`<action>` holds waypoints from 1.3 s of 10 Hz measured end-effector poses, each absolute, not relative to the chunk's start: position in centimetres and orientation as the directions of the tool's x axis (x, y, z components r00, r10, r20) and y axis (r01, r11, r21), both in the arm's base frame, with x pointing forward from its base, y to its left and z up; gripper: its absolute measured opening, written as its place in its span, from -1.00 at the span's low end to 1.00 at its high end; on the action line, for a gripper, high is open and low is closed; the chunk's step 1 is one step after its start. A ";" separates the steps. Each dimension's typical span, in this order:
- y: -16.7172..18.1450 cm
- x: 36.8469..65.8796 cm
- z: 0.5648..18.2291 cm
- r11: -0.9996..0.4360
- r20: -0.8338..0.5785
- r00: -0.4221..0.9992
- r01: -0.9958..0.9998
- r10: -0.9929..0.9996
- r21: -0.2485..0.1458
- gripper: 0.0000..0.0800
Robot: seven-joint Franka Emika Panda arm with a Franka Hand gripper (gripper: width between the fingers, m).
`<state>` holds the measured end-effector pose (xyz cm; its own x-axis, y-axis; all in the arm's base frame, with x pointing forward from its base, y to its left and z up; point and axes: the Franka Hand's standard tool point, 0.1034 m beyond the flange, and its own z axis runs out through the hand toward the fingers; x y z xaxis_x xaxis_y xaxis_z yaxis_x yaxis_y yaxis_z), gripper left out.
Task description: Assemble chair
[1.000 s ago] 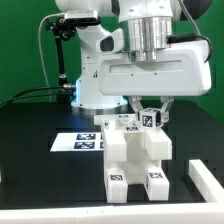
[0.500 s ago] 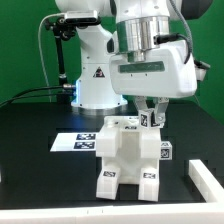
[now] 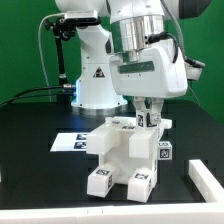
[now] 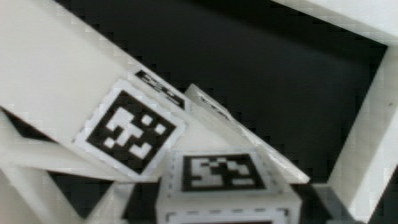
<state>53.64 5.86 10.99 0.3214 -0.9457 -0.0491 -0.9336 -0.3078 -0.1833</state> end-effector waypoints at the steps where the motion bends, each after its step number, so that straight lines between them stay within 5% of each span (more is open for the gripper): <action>1: 5.7 53.7 11.0 -0.314 -0.048 0.328 -0.931 -0.944 -0.184 -0.30; 9: 3.9 54.7 10.9 -0.335 -0.041 0.350 -0.921 -0.936 -0.200 -0.30; 11: 3.9 54.7 10.9 -0.336 -0.041 0.350 -0.921 -0.936 -0.200 0.52; 13: 3.9 54.7 10.9 -0.336 -0.041 0.351 -0.920 -0.936 -0.200 0.59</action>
Offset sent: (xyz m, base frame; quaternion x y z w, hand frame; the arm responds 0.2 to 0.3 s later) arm 0.0133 -0.0091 -0.0038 0.0142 -0.0205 0.0117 0.9996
